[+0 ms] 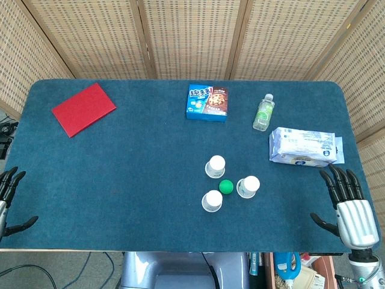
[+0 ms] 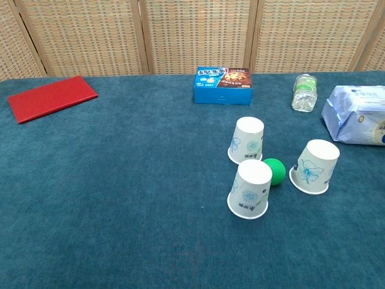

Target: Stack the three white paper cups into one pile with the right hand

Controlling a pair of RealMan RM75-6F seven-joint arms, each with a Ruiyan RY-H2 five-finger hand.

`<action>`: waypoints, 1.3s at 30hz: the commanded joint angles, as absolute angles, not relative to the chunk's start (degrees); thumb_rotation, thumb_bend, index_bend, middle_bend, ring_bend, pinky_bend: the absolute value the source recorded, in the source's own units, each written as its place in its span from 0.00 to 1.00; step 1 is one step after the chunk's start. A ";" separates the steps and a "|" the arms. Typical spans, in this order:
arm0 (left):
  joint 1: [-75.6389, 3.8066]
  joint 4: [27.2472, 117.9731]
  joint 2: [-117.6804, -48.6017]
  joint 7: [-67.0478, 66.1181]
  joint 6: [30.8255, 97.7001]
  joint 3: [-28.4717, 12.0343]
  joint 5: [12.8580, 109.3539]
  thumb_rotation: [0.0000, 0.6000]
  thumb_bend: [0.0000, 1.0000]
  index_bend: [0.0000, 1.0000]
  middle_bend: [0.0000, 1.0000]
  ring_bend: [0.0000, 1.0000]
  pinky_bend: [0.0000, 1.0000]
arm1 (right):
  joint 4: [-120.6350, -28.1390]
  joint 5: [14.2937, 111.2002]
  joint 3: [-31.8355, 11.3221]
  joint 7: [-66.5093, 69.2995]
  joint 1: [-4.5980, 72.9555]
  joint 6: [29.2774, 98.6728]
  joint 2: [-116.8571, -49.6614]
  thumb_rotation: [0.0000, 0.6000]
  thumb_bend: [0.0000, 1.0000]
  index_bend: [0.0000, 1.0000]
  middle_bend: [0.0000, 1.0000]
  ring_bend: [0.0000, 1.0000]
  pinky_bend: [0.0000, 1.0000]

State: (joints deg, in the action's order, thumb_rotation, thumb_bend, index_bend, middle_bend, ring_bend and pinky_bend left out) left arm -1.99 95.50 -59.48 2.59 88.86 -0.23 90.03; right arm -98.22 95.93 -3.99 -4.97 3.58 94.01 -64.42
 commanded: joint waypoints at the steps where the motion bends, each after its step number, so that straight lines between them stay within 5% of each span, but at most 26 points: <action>1: -2.04 95.59 -59.32 2.73 88.89 -0.31 90.07 1.00 0.15 0.00 0.00 0.00 0.00 | -98.52 95.64 -3.97 -6.04 3.38 93.87 -64.57 1.00 0.00 0.00 0.00 0.00 0.00; 10: -1.77 95.96 -59.16 2.81 89.31 -0.43 89.82 1.00 0.15 0.00 0.00 0.00 0.00 | -98.10 96.17 -3.51 -4.50 6.07 88.92 -64.63 1.00 0.00 0.00 0.00 0.00 0.00; 18: -2.89 96.43 -60.07 0.01 87.22 -1.31 87.85 1.00 0.15 0.00 0.00 0.00 0.00 | -97.36 94.10 -4.43 9.03 19.27 67.84 -64.07 1.00 0.00 0.07 0.06 0.00 0.00; 29: -4.12 95.63 -61.36 -2.37 84.33 -2.34 84.42 1.00 0.15 0.00 0.00 0.00 0.00 | -91.42 85.32 -7.67 6.83 29.10 52.90 -71.72 1.00 0.01 0.15 0.17 0.05 0.19; 39: -4.19 95.61 -61.83 -3.20 84.53 -2.57 84.04 1.00 0.15 0.00 0.00 0.00 0.00 | -85.97 78.76 -9.18 3.29 33.14 48.54 -78.36 1.00 0.22 0.28 0.35 0.22 0.36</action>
